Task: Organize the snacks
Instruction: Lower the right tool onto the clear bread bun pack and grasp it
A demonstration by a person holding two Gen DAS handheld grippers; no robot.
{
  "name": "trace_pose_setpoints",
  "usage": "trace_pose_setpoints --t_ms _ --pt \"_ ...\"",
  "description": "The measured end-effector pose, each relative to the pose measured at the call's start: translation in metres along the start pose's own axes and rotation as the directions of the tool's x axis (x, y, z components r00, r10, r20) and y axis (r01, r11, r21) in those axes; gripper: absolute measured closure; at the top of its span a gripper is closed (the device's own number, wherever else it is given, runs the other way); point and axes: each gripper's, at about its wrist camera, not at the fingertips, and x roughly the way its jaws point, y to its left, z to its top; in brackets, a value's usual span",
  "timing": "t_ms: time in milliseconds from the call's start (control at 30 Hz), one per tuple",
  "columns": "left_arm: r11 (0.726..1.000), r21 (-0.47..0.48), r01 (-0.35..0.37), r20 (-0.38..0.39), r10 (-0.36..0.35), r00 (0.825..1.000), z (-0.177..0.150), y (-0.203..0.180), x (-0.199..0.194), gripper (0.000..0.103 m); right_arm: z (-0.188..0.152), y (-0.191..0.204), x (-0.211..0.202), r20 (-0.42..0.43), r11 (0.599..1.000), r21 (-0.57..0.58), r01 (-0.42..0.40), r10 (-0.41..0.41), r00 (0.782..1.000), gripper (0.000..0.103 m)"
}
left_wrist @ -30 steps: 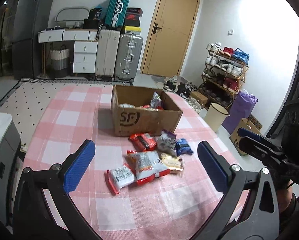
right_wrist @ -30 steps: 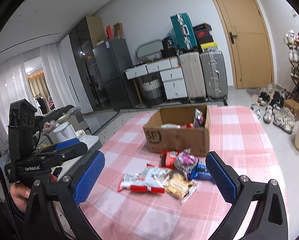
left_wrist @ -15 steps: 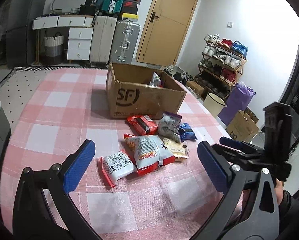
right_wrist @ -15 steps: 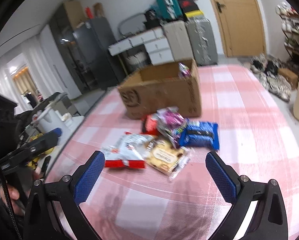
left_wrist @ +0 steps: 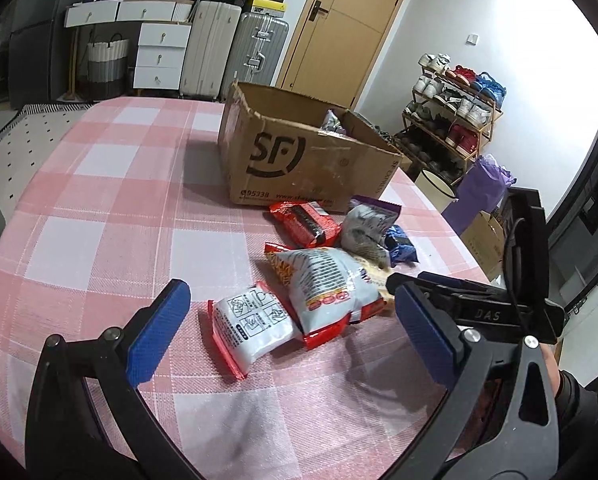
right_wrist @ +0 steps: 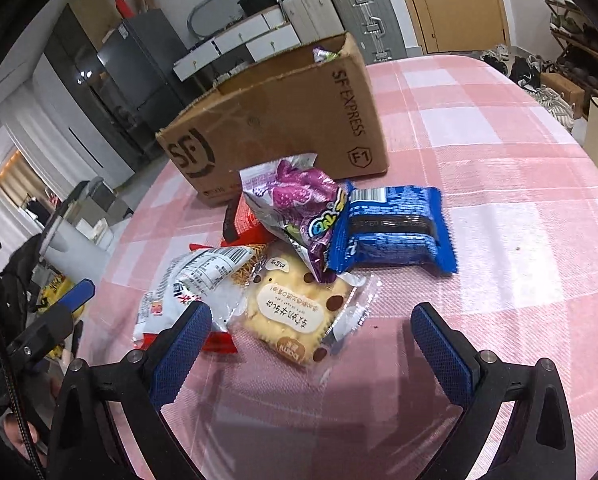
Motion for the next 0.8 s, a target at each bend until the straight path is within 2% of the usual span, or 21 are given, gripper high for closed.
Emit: trace_pose_setpoints --t_ms 67,133,533,800 --pt "1.0 -0.005 0.001 -0.005 -0.002 1.0 -0.001 0.004 0.005 0.001 0.002 0.003 0.01 -0.018 0.999 -0.013 0.029 -0.03 0.999 0.013" --pt "1.0 -0.015 0.002 -0.01 -0.002 1.0 -0.002 0.007 0.009 0.001 0.005 0.008 0.015 -0.014 0.998 -0.027 0.064 -0.064 0.998 0.018" --pt "0.998 -0.052 0.031 -0.024 -0.032 0.999 -0.007 0.021 0.02 0.001 0.011 0.039 0.039 -0.025 0.968 -0.141 0.205 -0.211 0.977 0.018" --pt "0.997 -0.071 0.033 -0.025 -0.035 0.999 -0.009 0.026 0.022 0.001 0.01 0.053 0.046 -0.002 0.946 -0.208 0.248 -0.254 0.967 0.019"
